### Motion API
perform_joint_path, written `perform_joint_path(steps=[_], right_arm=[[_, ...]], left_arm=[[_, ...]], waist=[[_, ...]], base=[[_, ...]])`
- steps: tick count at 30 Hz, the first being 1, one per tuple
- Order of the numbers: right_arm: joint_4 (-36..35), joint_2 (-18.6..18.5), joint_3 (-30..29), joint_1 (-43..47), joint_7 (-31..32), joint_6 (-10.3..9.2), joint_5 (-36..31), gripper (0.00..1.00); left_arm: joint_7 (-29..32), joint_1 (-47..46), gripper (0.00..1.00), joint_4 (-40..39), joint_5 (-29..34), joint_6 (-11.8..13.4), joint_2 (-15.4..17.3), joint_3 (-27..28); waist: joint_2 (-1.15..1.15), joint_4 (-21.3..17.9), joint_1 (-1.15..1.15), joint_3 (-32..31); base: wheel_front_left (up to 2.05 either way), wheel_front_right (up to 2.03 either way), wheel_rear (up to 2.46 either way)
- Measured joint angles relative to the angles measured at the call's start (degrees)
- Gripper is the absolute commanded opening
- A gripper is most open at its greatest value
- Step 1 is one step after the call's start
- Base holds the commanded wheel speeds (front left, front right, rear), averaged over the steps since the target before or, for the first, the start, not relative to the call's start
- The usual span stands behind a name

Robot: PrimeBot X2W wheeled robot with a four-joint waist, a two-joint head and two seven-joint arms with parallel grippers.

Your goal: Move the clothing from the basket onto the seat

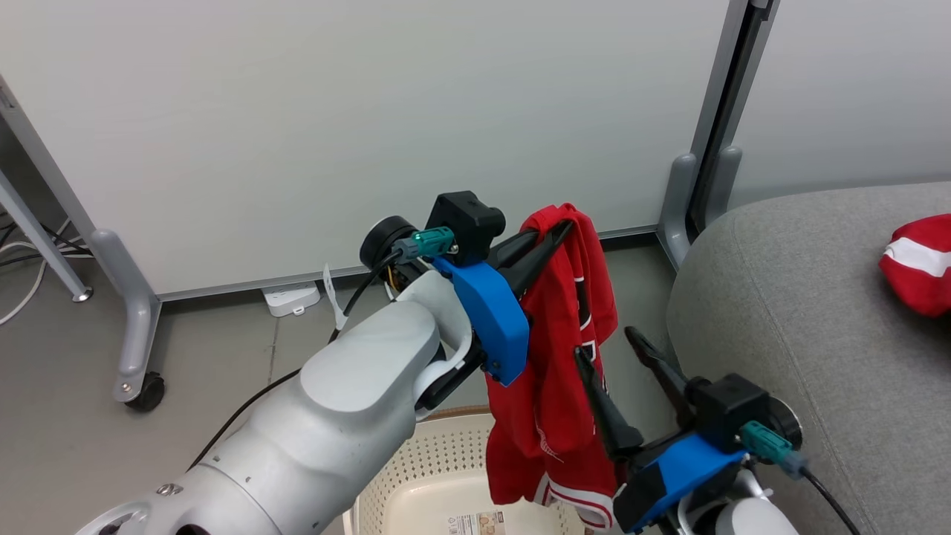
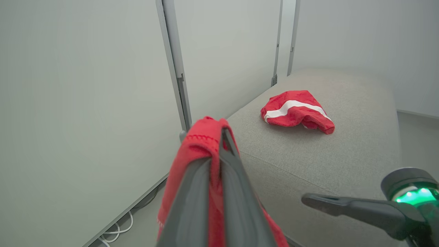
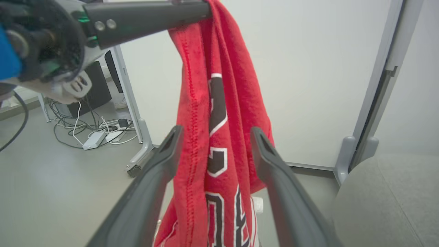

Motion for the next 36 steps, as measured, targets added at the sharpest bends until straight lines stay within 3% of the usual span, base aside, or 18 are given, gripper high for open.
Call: perform_joint_path(steps=[8, 19, 20, 21, 22, 36], right_arm=[[4.95, -0.02, 3.19, -6.07, 4.78, 0.00, -1.45, 1.00], [23.72, 0.00, 7.21, -18.23, 4.69, 0.00, 0.51, 1.00], [25.28, 0.00, 7.49, -19.15, 4.39, 0.00, 0.93, 0.87], [26.73, -0.01, 7.82, -19.90, 4.16, 0.00, 1.58, 0.11], [27.78, 0.00, 8.12, -20.46, 3.55, 0.01, 1.87, 0.00], [34.61, 0.01, 10.94, -23.43, -1.48, 0.00, 4.66, 0.00]], left_arm=[[-0.58, 0.31, 0.00, 0.87, -1.52, 0.00, 0.02, -2.27], [-1.52, -0.77, 0.00, 0.48, -3.93, 0.00, 0.00, -4.41], [-1.58, -0.84, 0.00, 0.41, -4.04, 0.00, 0.00, -4.61], [-1.59, -0.89, 0.00, 0.29, -4.31, 0.01, 0.00, -4.81], [-1.67, -0.93, 0.00, 0.21, -4.48, 0.01, 0.00, -4.95], [-2.48, -1.48, 0.00, 1.72, -6.46, 0.16, 0.00, -6.12]], waist=[[0.00, -0.39, 0.00, 0.54], [0.00, -0.22, 0.01, 0.79], [0.00, -0.14, 0.01, 0.78], [0.00, -0.06, 0.00, 0.77], [0.00, 0.02, 0.00, 0.77], [0.00, -0.73, 0.01, 0.93]], base=[[0.00, 0.00, 0.00], [0.00, 0.00, 0.00], [0.00, 0.00, 0.00], [0.00, 0.00, 0.00], [0.00, 0.00, 0.00], [0.00, 0.00, 0.00]])
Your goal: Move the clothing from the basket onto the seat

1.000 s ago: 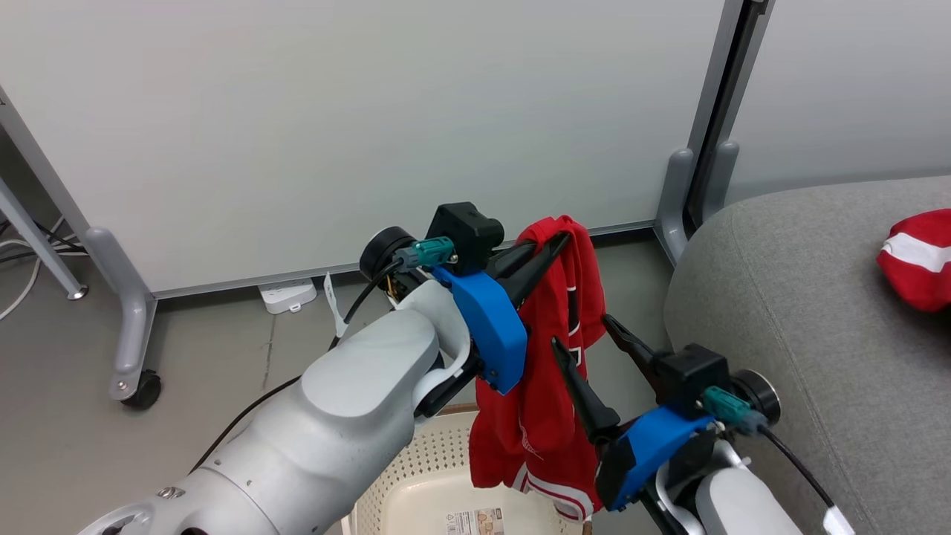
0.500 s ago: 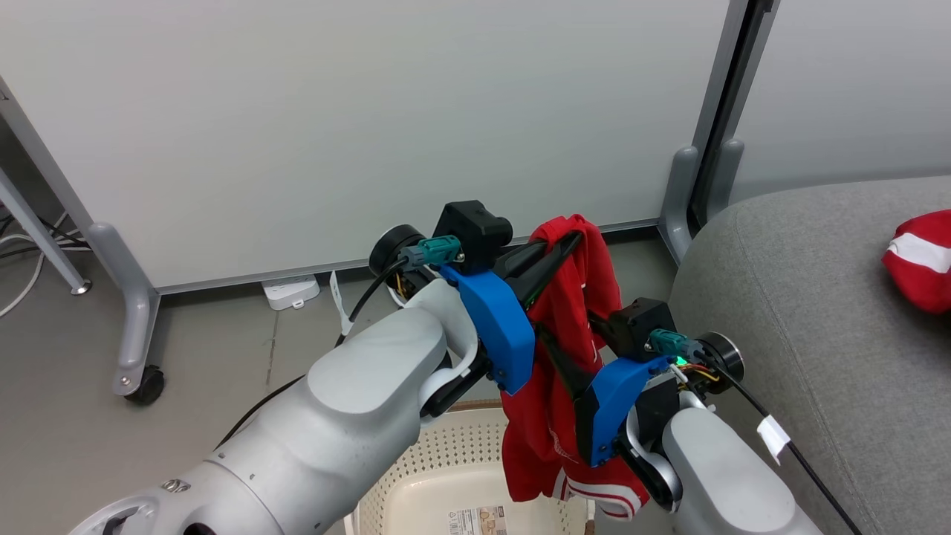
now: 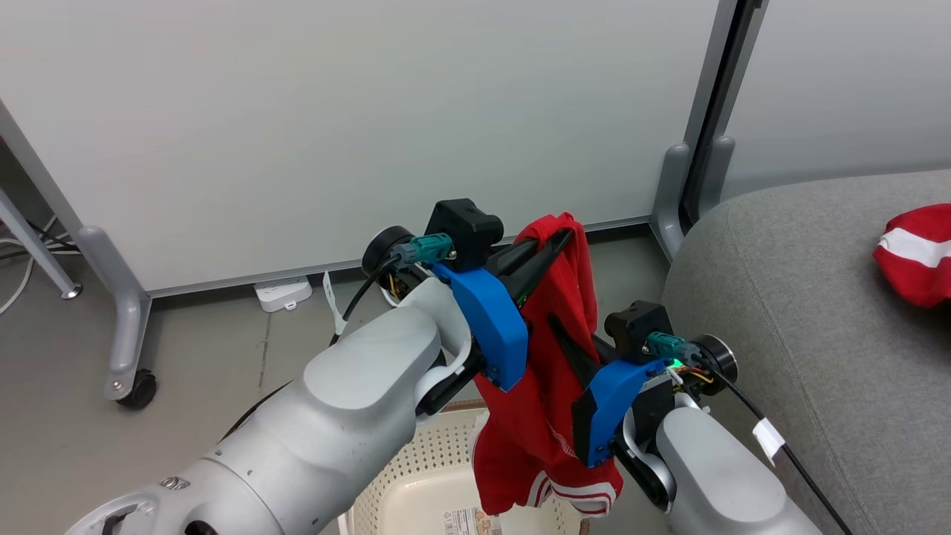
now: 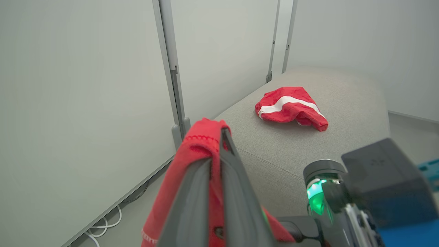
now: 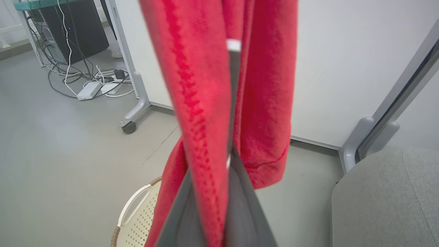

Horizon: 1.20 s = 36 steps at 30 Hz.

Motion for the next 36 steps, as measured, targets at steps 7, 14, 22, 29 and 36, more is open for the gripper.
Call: perform_joint_path(steps=[7, 14, 22, 29, 36], right_arm=[[1.18, -0.01, 0.74, -0.97, -1.11, 0.01, 0.82, 0.00], [1.77, -0.01, 1.51, -1.18, -1.75, 0.01, 1.18, 0.00], [1.91, -0.01, 2.22, -1.24, -2.55, 0.00, 1.49, 0.00], [1.24, -0.02, 1.91, -1.45, -3.36, 0.01, 1.58, 0.00], [0.37, -0.02, -0.09, -1.35, -3.81, 0.01, 0.49, 0.00]], left_arm=[[-0.21, 0.00, 0.00, 0.21, -0.51, -0.01, 0.00, -0.53], [-0.38, -0.01, 0.00, 0.20, -0.94, -0.04, 0.00, -0.83], [-0.64, -0.15, 1.00, 0.23, -1.56, 0.00, 0.01, -0.85], [-1.29, 4.99, 1.00, -3.58, -1.29, 1.19, 0.76, 4.58], [-1.31, 19.79, 1.00, -17.66, 12.82, 6.26, 7.89, 16.74]], waist=[[0.00, -0.22, 0.00, -0.13], [0.00, -0.23, 0.00, -0.21], [0.00, -0.51, 0.00, -0.25], [0.00, -1.03, 0.00, -0.05], [0.00, -1.17, 0.00, 0.69]], base=[[0.00, 0.00, 0.00], [0.00, 0.00, 0.00], [0.00, 0.00, 0.00], [0.00, 0.00, 0.00], [0.00, 0.00, 0.00]])
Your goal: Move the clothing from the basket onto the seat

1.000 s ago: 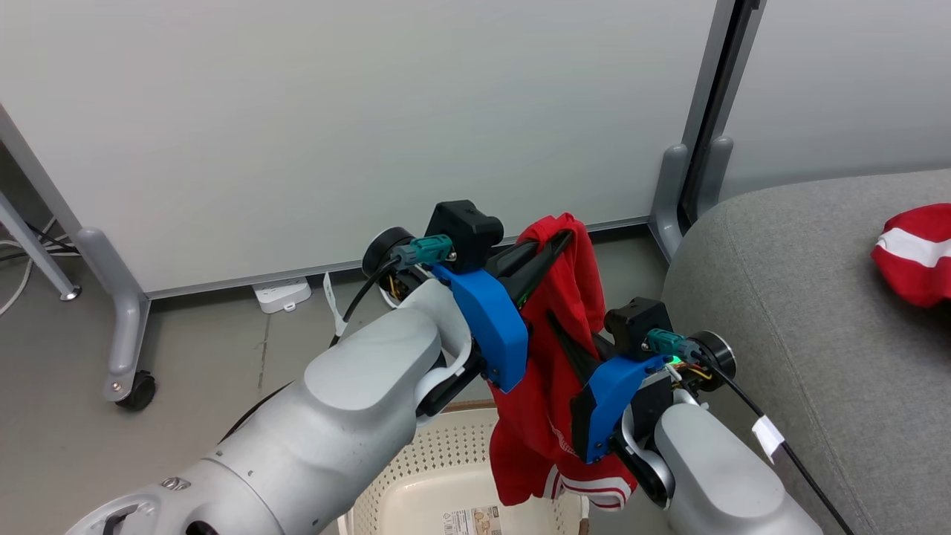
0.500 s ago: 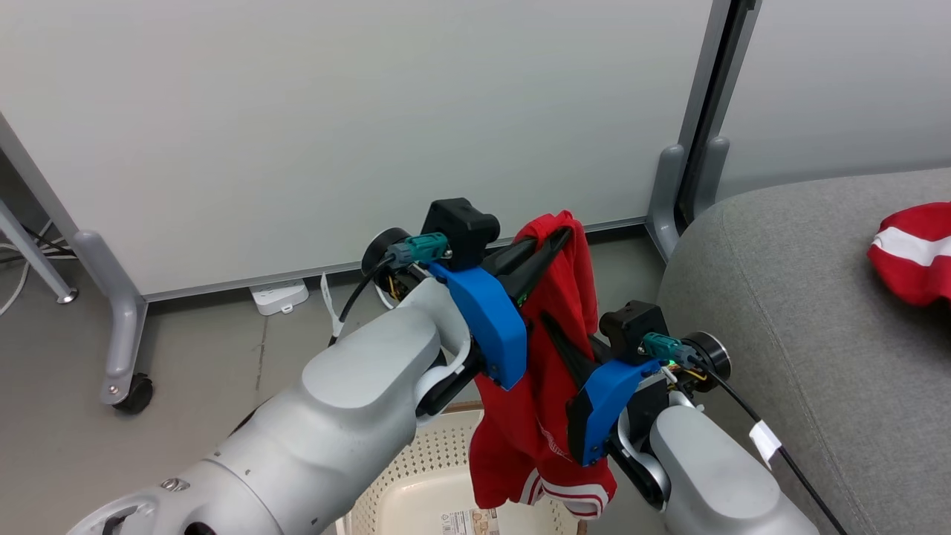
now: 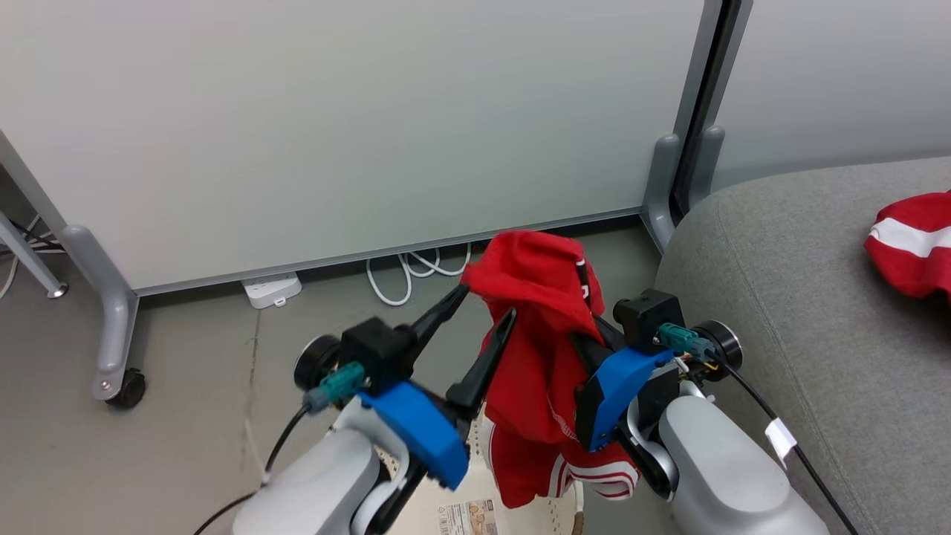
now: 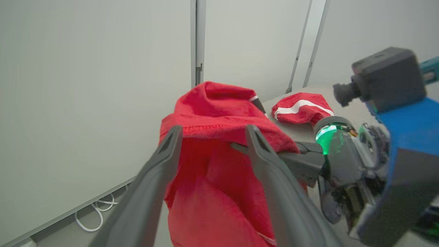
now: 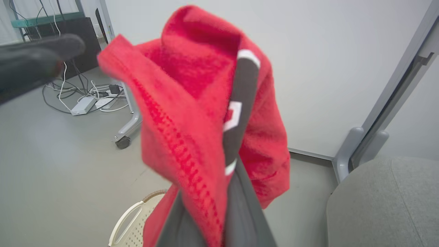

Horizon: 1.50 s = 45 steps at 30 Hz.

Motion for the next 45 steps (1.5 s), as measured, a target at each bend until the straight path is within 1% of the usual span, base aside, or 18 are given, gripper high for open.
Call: perform_joint_path(steps=[3, 4, 5, 6, 7, 8, 9, 11, 12, 13, 14, 18, 23, 27, 30, 31, 36, 45], right_arm=[[-0.25, 0.01, -1.16, 0.32, -0.08, -0.01, -0.75, 0.00], [-0.38, 0.00, -2.20, 0.55, -0.07, -0.01, -1.29, 0.00], [-0.38, 0.00, -2.20, 0.55, -0.07, -0.01, -1.29, 0.00], [-0.54, 0.01, -3.14, 0.72, -0.05, -0.01, -1.83, 0.00], [-0.68, 0.01, -3.43, 0.84, -0.04, 0.00, -2.10, 0.00], [-0.68, 0.01, -3.43, 0.84, -0.04, 0.00, -2.10, 0.00], [-0.78, 0.01, -3.71, 0.93, 0.05, 0.00, -2.35, 0.00], [-1.05, 0.00, -4.58, 1.41, 0.13, 0.00, -2.91, 0.00], [-1.11, 0.00, -4.90, 1.48, 0.16, -0.01, -3.13, 0.00], [-1.11, 0.00, -4.90, 1.48, 0.16, -0.01, -3.13, 0.00], [-1.36, 0.01, -5.45, 1.50, 0.34, 0.00, -3.34, 0.00], [-1.71, 0.01, -6.06, 1.85, 0.63, -0.01, -3.77, 0.00], [-2.59, 0.01, -5.82, 1.98, 0.68, -0.01, -3.71, 0.00], [-3.09, 0.01, -5.53, 1.95, 0.71, 0.00, -3.52, 0.00], [-3.18, 0.01, -5.54, 1.89, 0.80, -0.01, -3.46, 0.00], [-3.20, 0.01, -5.65, 1.79, 0.86, 0.00, -3.49, 0.00], [-3.18, 0.00, -6.06, 1.49, 0.67, 0.00, -3.59, 0.00], [-2.80, -0.01, -7.27, 1.42, 0.07, 0.00, -3.47, 0.00]], left_arm=[[-0.04, 8.11, 1.00, -6.32, 5.90, 1.53, 2.36, 4.38], [-0.04, 12.72, 1.00, -9.58, 9.53, 2.32, 3.77, 7.08], [-0.04, 12.72, 1.00, -9.58, 9.53, 2.32, 3.77, 7.08], [-0.04, 17.01, 1.00, -12.54, 12.17, 2.68, 4.37, 10.44], [-0.04, 19.01, 1.00, -13.77, 13.33, 2.72, 4.42, 11.82], [-0.04, 19.01, 1.00, -13.77, 13.33, 2.72, 4.42, 11.82], [-0.04, 21.13, 1.00, -14.97, 14.49, 2.75, 4.41, 13.51], [-0.04, 26.30, 1.00, -16.06, 17.46, 2.04, 4.50, 16.35], [-0.04, 27.49, 1.00, -16.34, 17.93, 1.77, 4.25, 17.55], [-0.04, 27.49, 1.00, -16.34, 17.93, 1.77, 4.25, 17.55], [-0.04, 28.93, 1.00, -16.49, 19.36, 1.24, 3.79, 19.46], [-0.04, 30.91, 1.00, -16.36, 21.28, -0.26, 2.48, 22.56], [-0.04, 32.09, 1.00, -16.29, 23.49, -1.65, 1.00, 25.60], [-0.04, 32.41, 1.00, -16.37, 25.17, -2.82, 0.04, 27.47], [-0.04, 32.56, 1.00, -16.38, 25.82, -3.12, -0.55, 28.35], [-0.04, 32.51, 1.00, -16.34, 26.53, -3.67, -1.04, 28.83], [-0.04, 31.94, 1.00, -15.91, 28.18, -4.80, -2.38, 29.48], [-0.04, 31.13, 1.00, -15.23, 29.94, -5.82, -2.93, 30.52]], waist=[[0.00, 0.19, -0.01, 0.28], [0.00, 0.41, 0.00, 0.48], [0.00, 0.41, 0.00, 0.48], [0.00, 0.72, 0.00, 0.63], [0.00, 0.80, 0.00, 0.70], [0.00, 0.80, 0.00, 0.70], [0.00, 0.86, 0.00, 0.75], [0.00, 1.04, 0.00, 0.88], [0.00, 1.16, 0.00, 0.90], [0.00, 1.16, 0.00, 0.90], [0.00, 1.34, -0.01, 0.89], [0.00, 1.31, -0.01, 1.02], [0.00, -0.06, 0.00, 1.27], [0.00, -2.66, -0.01, 1.67], [0.00, -4.42, 0.00, 1.92], [0.00, -6.38, 0.00, 2.24], [0.00, -11.75, -0.01, 3.07], [0.00, -22.00, 0.00, 4.51]], base=[[0.00, 0.00, 0.00], [0.00, 0.00, 0.00], [0.00, 0.00, 0.00], [0.00, 0.00, 0.00], [0.00, 0.00, 0.00], [0.00, 0.00, 0.00], [0.00, 0.00, 0.00], [0.00, 0.00, 0.00], [0.00, 0.00, 0.00], [0.00, 0.00, 0.00], [0.00, 0.00, 0.00], [0.00, 0.00, 0.00], [0.00, 0.00, 0.00], [0.00, 0.00, 0.00], [0.00, 0.00, 0.00], [0.00, 0.00, 0.00], [0.00, 0.00, 0.00], [0.00, 0.00, 0.00]])
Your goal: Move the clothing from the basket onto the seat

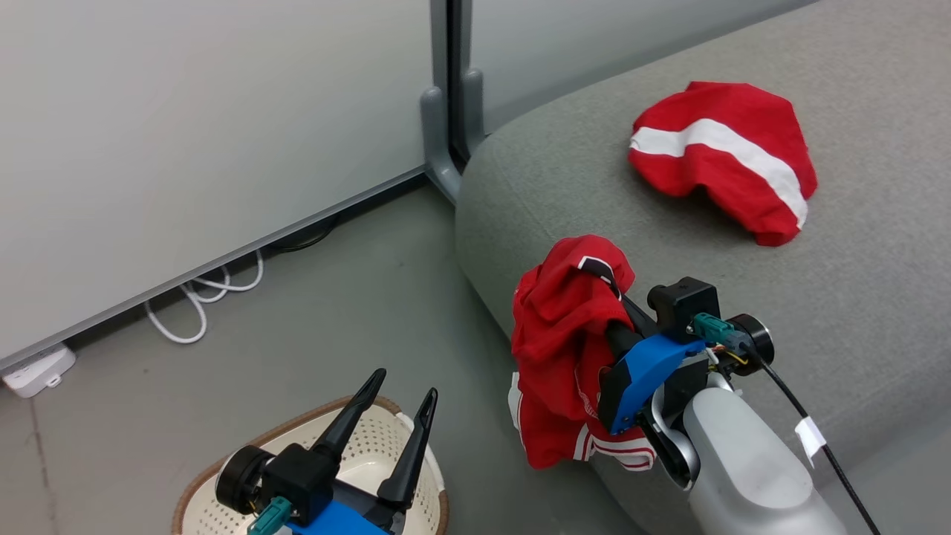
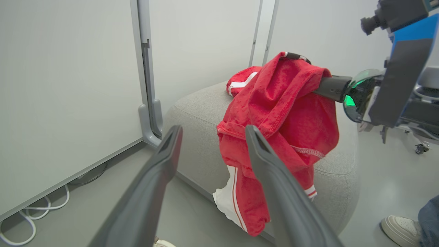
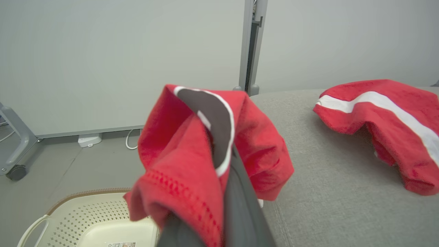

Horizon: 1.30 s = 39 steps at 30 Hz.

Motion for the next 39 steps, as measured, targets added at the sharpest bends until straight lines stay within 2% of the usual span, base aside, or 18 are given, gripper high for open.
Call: perform_joint_path(steps=[7, 19, 22, 26, 30, 32, 33, 34, 35, 36, 39], right_arm=[[0.26, -0.07, -1.93, 0.27, -0.80, -0.01, 0.22, 0.00], [0.60, -0.03, -2.65, -0.47, 0.15, 0.00, -0.19, 0.00], [1.30, -0.40, -6.23, -4.61, 1.32, 0.00, -1.44, 0.00], [1.11, -5.36, -12.59, -13.17, 3.48, 0.00, -1.88, 0.00], [1.05, -10.32, -16.72, -22.92, 6.46, 0.01, 0.47, 0.00], [1.44, -14.10, -19.08, -27.03, 7.50, 0.00, 0.97, 0.00], [1.97, -17.88, -22.17, -30.35, 7.70, 0.00, 1.64, 0.00], [1.97, -17.88, -22.17, -30.35, 7.70, 0.00, 1.64, 0.00], [2.52, -21.05, -25.21, -32.90, 7.57, 0.00, 1.90, 0.00], [2.96, -22.49, -26.66, -33.79, 7.16, 0.00, 1.74, 0.00], [4.93, -24.98, -31.10, -34.39, 5.32, -0.01, 1.07, 0.00]], left_arm=[[0.00, -1.24, 1.00, 0.75, 0.68, -0.49, -0.36, -0.96], [0.00, -2.50, 1.00, 1.27, 0.65, -0.58, 0.44, -1.22], [0.00, -2.62, 1.00, 0.67, 1.22, -0.58, 0.65, -1.26], [0.00, -5.53, 1.00, -0.09, 2.11, -0.59, 2.00, -3.15], [0.00, -9.19, 1.00, -1.13, 2.71, -0.59, 4.33, -4.82], [0.00, -11.06, 1.00, -1.62, 2.85, -0.59, 5.58, -5.86], [0.08, -13.26, 1.00, -2.19, 2.96, -0.59, 6.43, -6.95], [0.08, -13.26, 1.00, -2.19, 2.96, -0.59, 6.43, -6.95], [0.32, -15.57, 1.00, -3.26, 3.25, -0.59, 7.13, -7.90], [0.35, -16.81, 1.00, -3.82, 3.28, -0.59, 7.45, -8.43], [0.91, -20.01, 1.00, -5.54, 3.69, -0.59, 8.17, -9.58]], waist=[[0.00, -5.65, 0.00, 1.33], [0.00, -6.00, 0.00, 2.71], [0.00, -5.56, 0.00, 3.94], [0.00, -4.32, 0.00, 7.09], [0.00, -2.76, 0.00, 11.41], [0.00, -1.94, 0.00, 13.85], [0.00, -1.04, 0.01, 16.36], [0.00, -1.04, 0.01, 16.36], [0.00, -0.05, 0.00, 18.92], [0.00, 0.51, 0.01, 20.26], [0.00, 2.29, 0.01, 24.21]], base=[[0.00, 0.00, 0.00], [0.00, 0.00, 0.00], [0.00, 0.00, 0.00], [0.00, 0.00, 0.00], [0.00, 0.00, 0.00], [0.00, 0.00, 0.00], [0.00, 0.00, 0.00], [0.00, 0.00, 0.00], [0.00, 0.00, 0.00], [0.00, 0.00, 0.00], [0.00, 0.00, 0.00]])
